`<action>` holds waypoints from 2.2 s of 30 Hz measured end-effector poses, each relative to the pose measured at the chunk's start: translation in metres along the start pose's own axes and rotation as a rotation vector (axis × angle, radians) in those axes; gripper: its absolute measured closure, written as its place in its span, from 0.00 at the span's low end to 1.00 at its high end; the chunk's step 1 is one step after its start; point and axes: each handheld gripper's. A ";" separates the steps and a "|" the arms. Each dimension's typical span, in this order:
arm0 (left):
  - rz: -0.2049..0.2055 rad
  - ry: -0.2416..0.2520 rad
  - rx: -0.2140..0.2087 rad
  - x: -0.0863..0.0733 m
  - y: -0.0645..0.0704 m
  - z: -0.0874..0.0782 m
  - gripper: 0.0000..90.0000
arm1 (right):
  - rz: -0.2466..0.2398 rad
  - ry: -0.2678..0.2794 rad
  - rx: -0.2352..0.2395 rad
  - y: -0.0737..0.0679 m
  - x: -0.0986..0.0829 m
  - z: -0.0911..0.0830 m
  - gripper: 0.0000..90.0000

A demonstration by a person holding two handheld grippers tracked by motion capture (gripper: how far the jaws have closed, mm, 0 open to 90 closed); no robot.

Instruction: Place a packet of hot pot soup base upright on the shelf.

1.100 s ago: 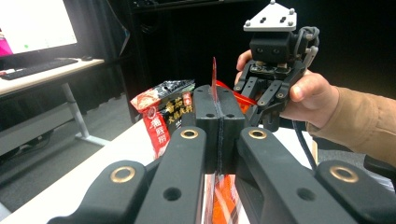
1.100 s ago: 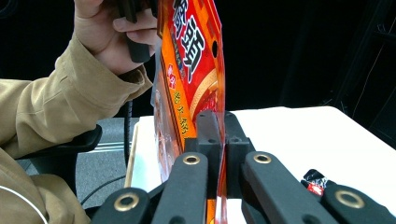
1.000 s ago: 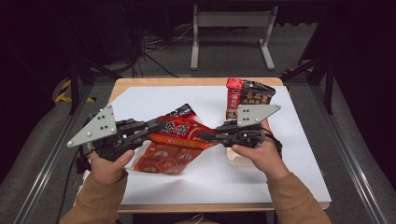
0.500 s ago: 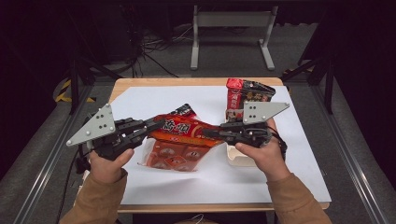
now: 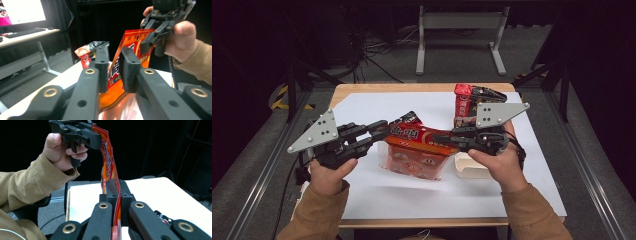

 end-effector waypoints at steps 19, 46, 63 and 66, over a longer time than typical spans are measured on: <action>-0.039 0.007 0.047 -0.004 -0.010 -0.002 0.63 | -0.010 -0.046 -0.101 0.006 0.040 -0.029 1.00; -0.059 -0.130 0.110 -0.030 -0.038 0.017 0.55 | 0.032 -0.059 -0.297 0.040 0.044 -0.077 1.00; -0.131 -0.175 0.201 -0.062 -0.070 0.023 0.47 | 0.066 -0.077 -0.401 0.070 0.020 -0.095 1.00; -0.134 -0.180 0.206 -0.067 -0.074 0.025 0.46 | 0.072 -0.078 -0.412 0.073 0.017 -0.096 1.00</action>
Point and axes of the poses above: each handheld gripper's, and its own axes: z roughly forward along the jaws, x roughly out of its top, y roughly to its right, and after that the axes turned 3 degrees about -y, right-handed
